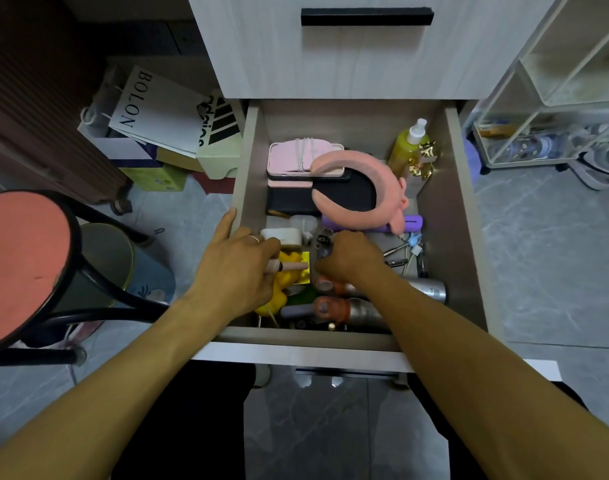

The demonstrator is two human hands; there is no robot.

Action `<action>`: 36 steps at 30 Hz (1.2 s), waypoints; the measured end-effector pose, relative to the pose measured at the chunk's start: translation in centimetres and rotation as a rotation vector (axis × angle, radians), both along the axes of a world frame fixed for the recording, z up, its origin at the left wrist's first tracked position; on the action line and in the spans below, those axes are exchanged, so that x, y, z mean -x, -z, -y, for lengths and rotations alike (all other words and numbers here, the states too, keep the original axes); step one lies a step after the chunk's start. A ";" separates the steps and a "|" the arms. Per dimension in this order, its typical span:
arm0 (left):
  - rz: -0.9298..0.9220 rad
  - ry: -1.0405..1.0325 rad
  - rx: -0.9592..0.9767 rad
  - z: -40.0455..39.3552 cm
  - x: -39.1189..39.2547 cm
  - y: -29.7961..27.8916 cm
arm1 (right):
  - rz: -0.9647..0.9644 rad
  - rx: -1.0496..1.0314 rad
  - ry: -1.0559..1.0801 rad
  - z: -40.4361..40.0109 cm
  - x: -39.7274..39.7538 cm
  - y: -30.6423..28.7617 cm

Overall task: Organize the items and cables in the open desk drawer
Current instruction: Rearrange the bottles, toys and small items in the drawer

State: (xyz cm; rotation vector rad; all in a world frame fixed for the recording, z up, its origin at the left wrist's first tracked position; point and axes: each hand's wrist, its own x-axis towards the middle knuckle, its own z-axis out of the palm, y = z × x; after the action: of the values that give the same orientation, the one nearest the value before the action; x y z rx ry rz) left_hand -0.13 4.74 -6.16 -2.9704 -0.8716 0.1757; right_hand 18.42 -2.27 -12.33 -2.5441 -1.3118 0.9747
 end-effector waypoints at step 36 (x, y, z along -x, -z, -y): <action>0.359 -0.242 0.550 2.3 -2.2 -2.0 | -0.792 -0.375 0.340 6.7 -2.2 -5.8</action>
State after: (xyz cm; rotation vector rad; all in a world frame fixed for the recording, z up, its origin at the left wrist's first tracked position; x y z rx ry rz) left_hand 2.11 2.43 -4.21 -3.4520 -1.4331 -0.1447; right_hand 20.60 -9.00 -6.55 -1.7183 -0.7119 1.3015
